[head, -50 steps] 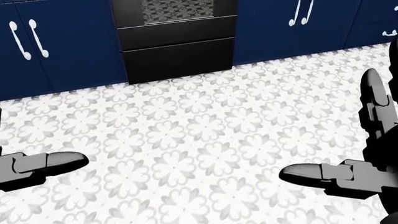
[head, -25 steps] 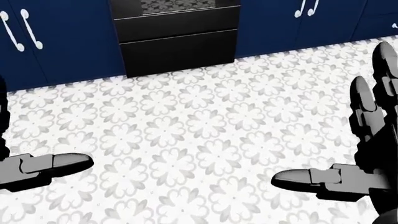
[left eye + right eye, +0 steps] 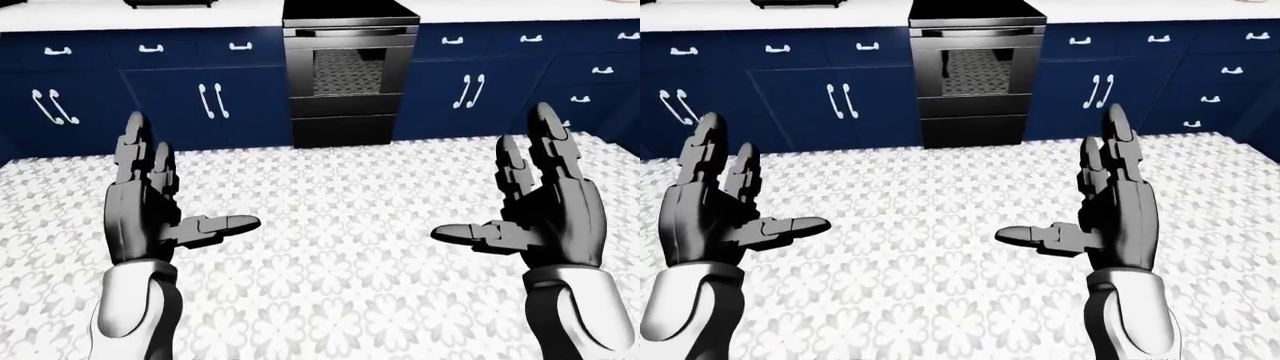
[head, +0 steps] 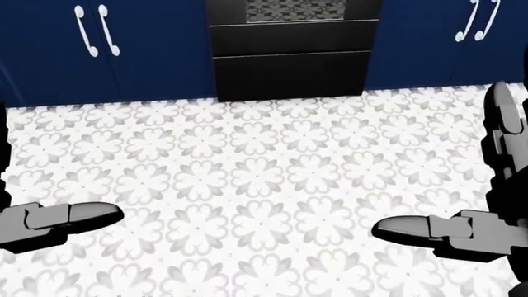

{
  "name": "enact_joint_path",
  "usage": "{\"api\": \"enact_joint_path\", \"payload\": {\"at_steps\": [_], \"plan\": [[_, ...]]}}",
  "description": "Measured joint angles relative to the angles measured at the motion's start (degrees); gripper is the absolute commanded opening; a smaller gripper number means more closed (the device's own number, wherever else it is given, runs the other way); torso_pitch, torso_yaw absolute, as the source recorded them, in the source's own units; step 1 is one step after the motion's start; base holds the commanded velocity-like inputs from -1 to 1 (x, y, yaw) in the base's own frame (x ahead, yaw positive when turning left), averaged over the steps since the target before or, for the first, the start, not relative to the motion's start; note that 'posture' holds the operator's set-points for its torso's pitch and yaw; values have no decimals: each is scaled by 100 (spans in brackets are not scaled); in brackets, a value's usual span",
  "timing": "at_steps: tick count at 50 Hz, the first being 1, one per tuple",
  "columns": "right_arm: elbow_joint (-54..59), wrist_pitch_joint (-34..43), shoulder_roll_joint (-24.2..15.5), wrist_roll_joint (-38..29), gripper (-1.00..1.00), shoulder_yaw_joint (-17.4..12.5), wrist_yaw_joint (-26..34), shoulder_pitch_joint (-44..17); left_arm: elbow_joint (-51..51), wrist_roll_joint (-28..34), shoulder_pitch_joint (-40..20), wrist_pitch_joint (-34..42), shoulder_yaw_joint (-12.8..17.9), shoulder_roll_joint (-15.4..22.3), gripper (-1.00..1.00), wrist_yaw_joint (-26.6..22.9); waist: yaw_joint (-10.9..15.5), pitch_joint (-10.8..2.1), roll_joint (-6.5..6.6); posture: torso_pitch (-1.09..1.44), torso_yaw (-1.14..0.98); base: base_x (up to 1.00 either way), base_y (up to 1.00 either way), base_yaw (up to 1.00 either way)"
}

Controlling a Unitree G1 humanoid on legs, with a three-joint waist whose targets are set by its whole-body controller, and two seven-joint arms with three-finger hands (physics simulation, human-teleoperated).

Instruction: Navigate to the stove.

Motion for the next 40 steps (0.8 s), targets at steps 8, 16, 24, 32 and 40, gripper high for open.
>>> {"api": "enact_joint_path", "payload": {"at_steps": [8,16,24,32,40], "plan": [[110,-74,16,15,100,71,-10,70,7,-7,5,32,14,8,100,23,72,87,-46,0,0,13,-1,0],[34,-175,25,24,100,81,15,94,-69,19,-2,-67,44,23,100,36,137,175,-202,0,0,40,-5,0],[43,-108,-11,-17,100,-1,-38,83,-23,-12,13,25,-70,-17,100,-16,55,135,-122,0,0,48,-9,0],[61,-131,28,73,100,47,-35,67,-28,16,-16,-74,-12,17,100,-12,53,173,308,0,0,49,-9,0],[6,-154,16,68,100,50,-43,94,-50,41,24,-75,29,9,100,17,207,70,115,0,0,49,-9,0]]}}
